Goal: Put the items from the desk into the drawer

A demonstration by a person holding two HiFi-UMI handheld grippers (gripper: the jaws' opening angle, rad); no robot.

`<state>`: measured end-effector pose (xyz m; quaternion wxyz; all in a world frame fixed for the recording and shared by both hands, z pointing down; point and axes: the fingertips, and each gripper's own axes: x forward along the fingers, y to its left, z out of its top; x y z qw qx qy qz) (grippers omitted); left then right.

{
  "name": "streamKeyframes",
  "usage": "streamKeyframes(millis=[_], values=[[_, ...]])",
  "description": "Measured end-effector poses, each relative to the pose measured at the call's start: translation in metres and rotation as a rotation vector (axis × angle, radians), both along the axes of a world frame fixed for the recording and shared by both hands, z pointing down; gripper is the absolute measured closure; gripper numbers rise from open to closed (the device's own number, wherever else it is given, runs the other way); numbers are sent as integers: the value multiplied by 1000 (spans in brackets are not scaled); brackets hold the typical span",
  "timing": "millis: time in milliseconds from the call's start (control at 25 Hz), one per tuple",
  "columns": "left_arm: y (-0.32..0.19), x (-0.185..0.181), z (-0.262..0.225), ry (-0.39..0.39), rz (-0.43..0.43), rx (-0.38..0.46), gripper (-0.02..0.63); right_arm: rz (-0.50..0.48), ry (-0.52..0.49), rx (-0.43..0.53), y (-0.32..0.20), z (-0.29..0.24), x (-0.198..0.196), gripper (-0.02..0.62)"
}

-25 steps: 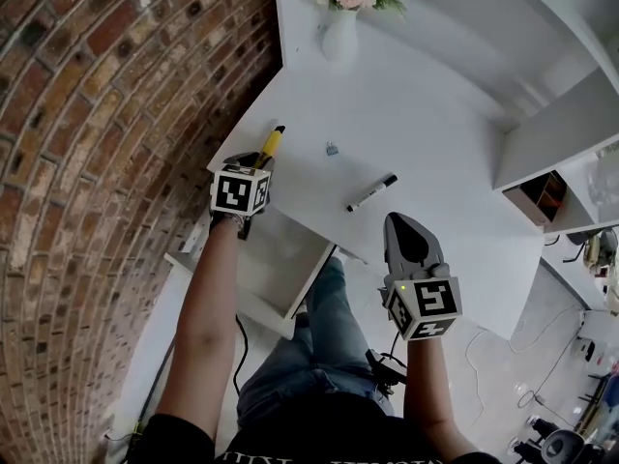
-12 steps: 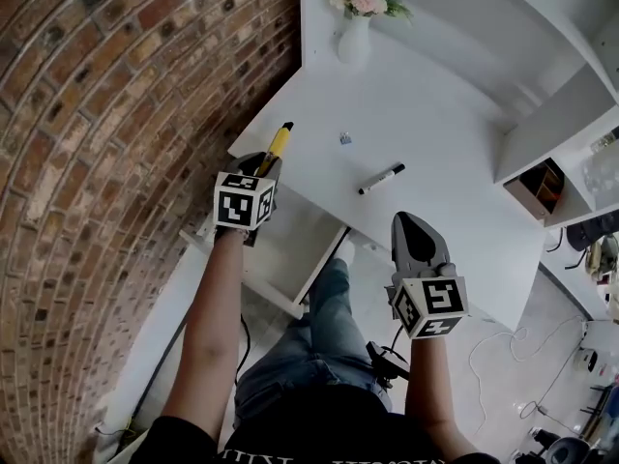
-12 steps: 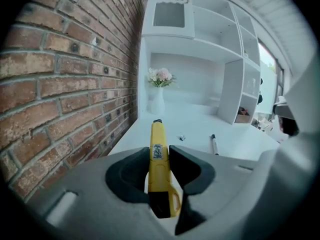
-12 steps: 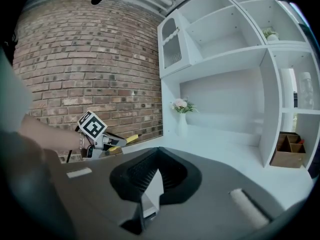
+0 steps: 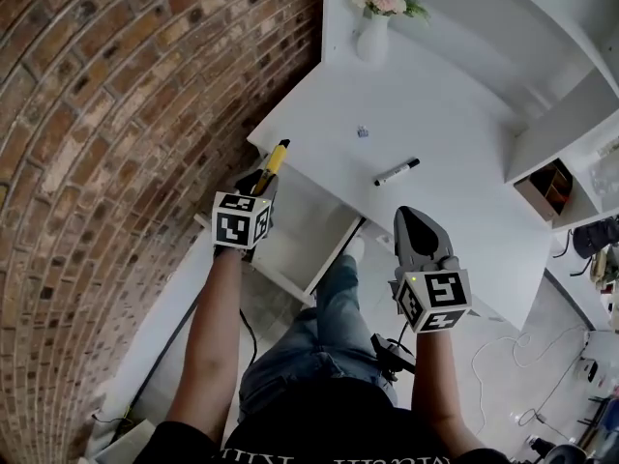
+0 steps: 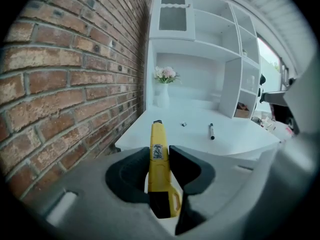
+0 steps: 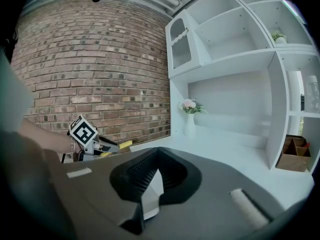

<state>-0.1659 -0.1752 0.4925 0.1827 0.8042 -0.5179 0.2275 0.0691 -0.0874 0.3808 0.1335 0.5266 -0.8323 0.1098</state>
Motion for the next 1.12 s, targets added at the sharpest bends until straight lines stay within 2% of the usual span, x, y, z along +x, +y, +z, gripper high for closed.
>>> streamKeyframes(millis=[400,720,1120], values=[[28,-26,55,-23,-26,-134,485,-44,19,-22,-6,12,-21,589],[20,-30,125,-47,-48,-334,485,-42,21,-67,-20,35,-20,589],[-7,-37,203,-89,-55,-509,485,-54,44,-103,-48,59,-23,589]])
